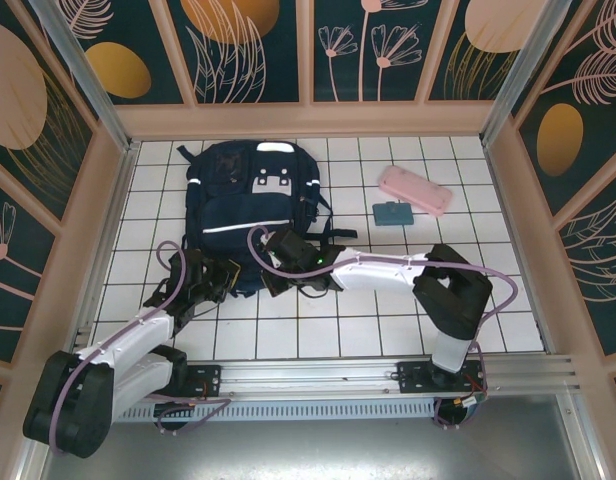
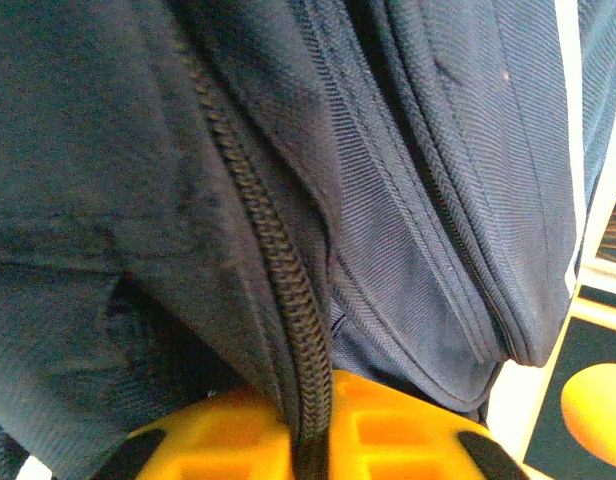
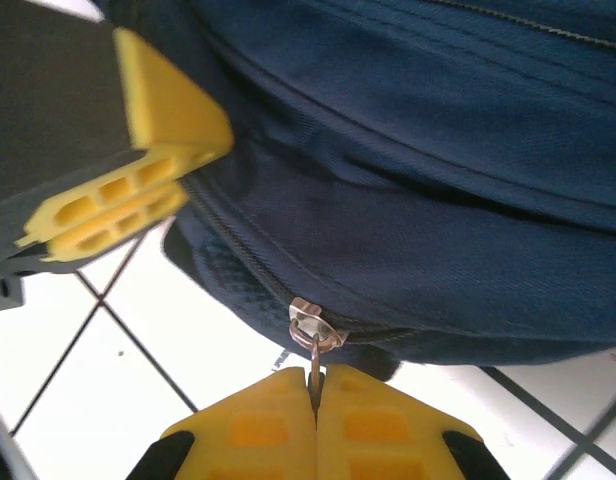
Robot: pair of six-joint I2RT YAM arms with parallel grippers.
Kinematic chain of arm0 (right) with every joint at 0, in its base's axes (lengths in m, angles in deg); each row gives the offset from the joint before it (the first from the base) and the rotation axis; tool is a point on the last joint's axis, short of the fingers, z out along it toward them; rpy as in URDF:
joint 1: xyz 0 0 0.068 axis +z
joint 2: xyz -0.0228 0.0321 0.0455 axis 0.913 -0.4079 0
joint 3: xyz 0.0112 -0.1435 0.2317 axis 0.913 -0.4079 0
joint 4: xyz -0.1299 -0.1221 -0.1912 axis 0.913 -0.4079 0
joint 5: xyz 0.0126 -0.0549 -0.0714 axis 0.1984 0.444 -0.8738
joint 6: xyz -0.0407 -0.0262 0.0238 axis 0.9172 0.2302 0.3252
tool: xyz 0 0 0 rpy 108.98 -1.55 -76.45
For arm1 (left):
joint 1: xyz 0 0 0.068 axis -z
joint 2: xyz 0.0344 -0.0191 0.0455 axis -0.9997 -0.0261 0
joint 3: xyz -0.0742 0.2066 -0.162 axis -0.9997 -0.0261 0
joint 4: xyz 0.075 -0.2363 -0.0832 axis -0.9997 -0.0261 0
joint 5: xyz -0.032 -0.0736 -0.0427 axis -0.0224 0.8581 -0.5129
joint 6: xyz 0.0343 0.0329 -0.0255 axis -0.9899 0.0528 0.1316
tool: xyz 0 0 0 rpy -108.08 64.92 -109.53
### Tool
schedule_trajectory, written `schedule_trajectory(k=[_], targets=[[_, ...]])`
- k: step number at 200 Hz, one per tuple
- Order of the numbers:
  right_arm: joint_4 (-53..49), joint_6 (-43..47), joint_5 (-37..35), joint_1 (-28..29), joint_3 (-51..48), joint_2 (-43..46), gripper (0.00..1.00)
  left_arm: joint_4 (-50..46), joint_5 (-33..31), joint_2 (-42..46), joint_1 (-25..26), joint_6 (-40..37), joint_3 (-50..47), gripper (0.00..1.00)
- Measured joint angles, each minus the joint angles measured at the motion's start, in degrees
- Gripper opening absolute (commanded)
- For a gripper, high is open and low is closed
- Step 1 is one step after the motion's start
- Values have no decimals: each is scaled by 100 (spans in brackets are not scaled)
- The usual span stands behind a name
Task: Pack the student bag
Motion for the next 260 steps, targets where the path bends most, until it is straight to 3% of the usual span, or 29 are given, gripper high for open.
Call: schedule_trajectory(k=[54, 94, 128, 170, 260], targets=[[-358, 2, -1204, -173, -225, 151, 0, -227, -103, 203, 33, -293, 17, 0], [-415, 114, -1543, -715, -308, 160, 0, -398, -216, 365, 33, -442, 33, 0], [-212, 310, -1438, -1392, -332, 157, 0, -476, -229, 446, 31, -527, 33, 0], [-33, 450, -1102, -1836, -96, -144, 0, -568, -232, 529, 31, -614, 33, 0], [-149, -39, -970, -2059, 492, -476, 0, -946, -238, 852, 31, -769, 74, 0]])
